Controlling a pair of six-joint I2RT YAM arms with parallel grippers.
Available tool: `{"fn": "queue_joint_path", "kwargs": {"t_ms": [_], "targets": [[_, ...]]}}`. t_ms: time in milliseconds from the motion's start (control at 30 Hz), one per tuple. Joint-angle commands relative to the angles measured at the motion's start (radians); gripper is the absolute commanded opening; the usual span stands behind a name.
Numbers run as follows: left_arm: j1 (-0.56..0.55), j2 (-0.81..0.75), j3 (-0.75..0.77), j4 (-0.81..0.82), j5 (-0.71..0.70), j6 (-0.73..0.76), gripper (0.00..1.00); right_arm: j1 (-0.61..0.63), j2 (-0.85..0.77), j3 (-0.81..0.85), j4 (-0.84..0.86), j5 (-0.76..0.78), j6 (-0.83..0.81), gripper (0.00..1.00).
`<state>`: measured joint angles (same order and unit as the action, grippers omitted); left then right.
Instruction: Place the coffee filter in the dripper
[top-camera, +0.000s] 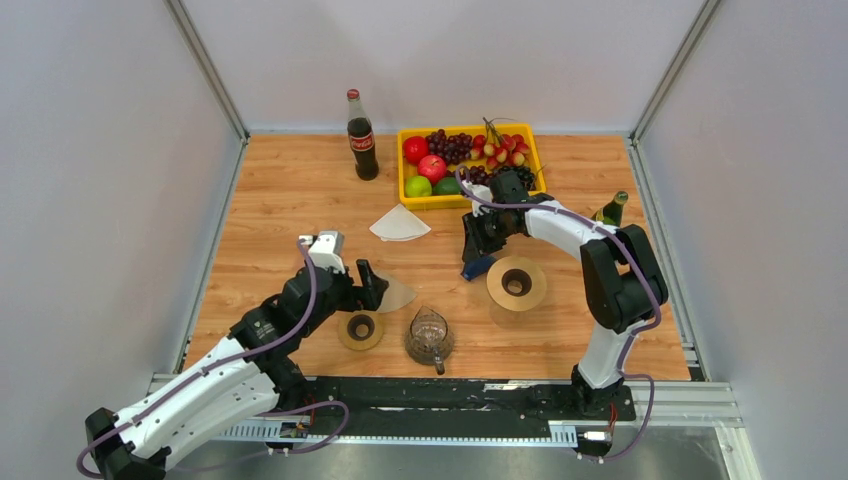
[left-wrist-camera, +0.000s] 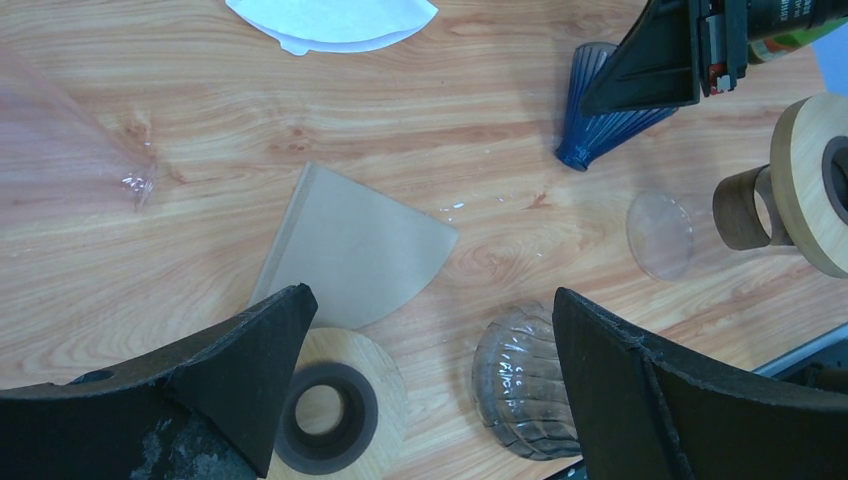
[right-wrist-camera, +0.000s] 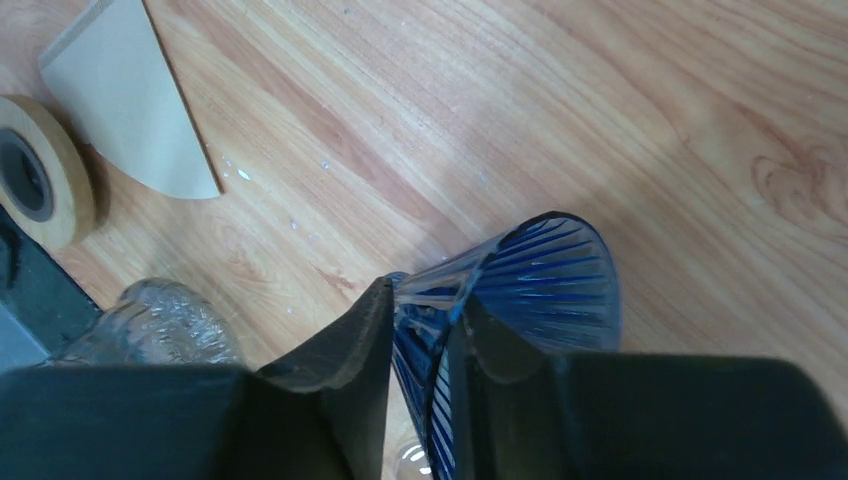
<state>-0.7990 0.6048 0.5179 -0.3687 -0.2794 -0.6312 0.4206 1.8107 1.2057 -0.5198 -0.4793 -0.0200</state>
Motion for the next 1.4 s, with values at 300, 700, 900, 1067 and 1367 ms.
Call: {"fn": "queue_joint_path", "kwargs": {"t_ms": [300,700,900,1067,1367], "targets": [[-0.003,-0.028,0.002,-0.004,-0.025,-0.023,1.0,0.057,-0.122,0.092,-0.012,0.032,-0.012,0.0],[-0.003,-0.032,0.013,0.022,-0.001,0.001,1.0,0.278,-0.404,0.199,-0.275,0.588,0.013,0.0],[-0.002,-0.031,0.009,0.021,0.007,0.003,1.0,0.281,-0.587,0.128,-0.363,0.619,0.061,0.0],[-0.003,-0.026,-0.001,0.037,0.017,-0.01,1.0,0.283,-0.729,0.081,-0.419,0.569,0.094,0.02],[-0.002,0.02,0.012,0.073,0.044,-0.01,1.0,0.282,-0.746,-0.001,-0.44,0.563,0.115,0.02]]}}
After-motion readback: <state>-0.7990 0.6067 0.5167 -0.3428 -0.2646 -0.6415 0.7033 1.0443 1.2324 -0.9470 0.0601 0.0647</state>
